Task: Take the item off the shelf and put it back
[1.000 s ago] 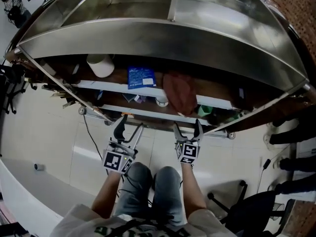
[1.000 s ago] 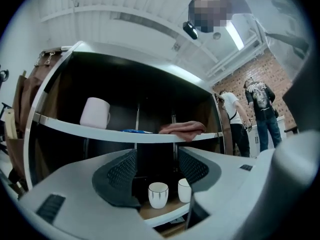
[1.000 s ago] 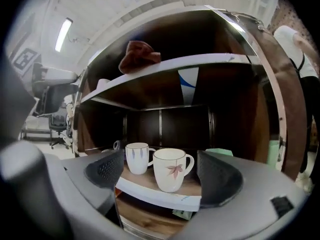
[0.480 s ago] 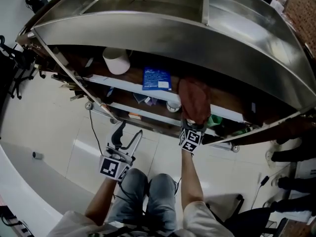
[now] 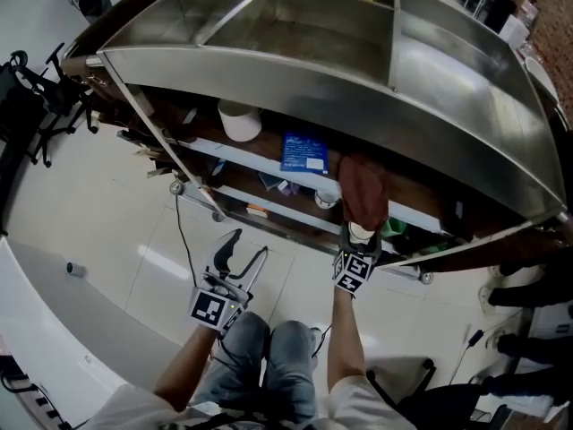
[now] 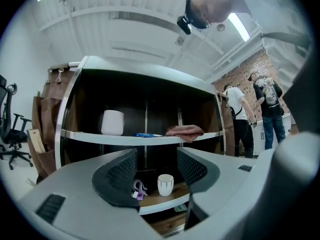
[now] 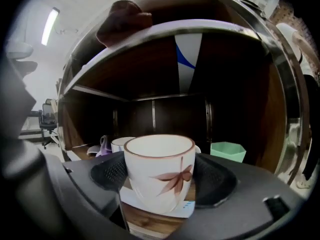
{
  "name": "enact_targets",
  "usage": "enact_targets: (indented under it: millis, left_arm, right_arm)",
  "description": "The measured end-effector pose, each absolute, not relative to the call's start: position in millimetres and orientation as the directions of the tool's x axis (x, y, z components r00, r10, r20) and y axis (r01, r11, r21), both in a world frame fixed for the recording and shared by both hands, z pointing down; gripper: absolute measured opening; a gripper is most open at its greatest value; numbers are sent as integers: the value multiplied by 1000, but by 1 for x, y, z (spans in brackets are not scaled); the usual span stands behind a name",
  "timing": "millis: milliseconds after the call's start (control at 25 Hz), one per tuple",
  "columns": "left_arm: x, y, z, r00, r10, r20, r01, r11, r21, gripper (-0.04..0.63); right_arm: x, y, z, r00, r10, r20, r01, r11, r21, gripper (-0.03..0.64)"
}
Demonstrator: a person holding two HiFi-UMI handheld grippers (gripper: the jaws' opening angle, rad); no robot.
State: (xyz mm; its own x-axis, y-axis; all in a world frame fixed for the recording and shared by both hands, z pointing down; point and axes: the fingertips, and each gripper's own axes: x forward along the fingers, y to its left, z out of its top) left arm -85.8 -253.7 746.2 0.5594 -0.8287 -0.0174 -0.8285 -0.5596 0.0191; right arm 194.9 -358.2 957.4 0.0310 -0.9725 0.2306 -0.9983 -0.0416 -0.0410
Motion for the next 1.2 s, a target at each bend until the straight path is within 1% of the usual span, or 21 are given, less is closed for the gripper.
enact_targets:
  millis: [200, 360, 440, 640, 840, 1040, 1200]
  left_arm:
    - [-77, -238, 688, 574, -819, 16, -818, -573, 38, 227]
    - [-85, -226, 618, 570, -819, 59, -821, -568, 60, 227]
    - [-87, -220, 584, 573, -816, 71, -819, -571, 56, 227]
    - [-91, -206, 487, 586, -810, 28, -809, -583, 75, 227]
    - [-106, -197, 443, 586, -810, -17, -811, -585, -20, 227]
    - [-96, -182, 385, 592, -800, -102, -801, -597, 33, 227]
    - [-96, -176, 369, 606, -780, -155, -791, -612, -5, 227]
  right_arm:
    - [182, -290, 890, -3, -959, 283, -999, -8, -38, 403]
    - [169, -230, 809, -45, -940, 337, -999, 33, -42, 403]
    - [163, -207, 754, -73, -939, 337, -997, 57, -55, 403]
    - [157, -166, 615, -114, -961, 252, -991, 91, -102, 405]
    - [140, -143, 501, -181, -970, 161, -983, 172, -72, 405]
    - [137, -131, 434, -194, -975, 110, -980, 188, -63, 407]
    - [132, -129, 407, -192, -979, 73, -980, 186, -76, 407]
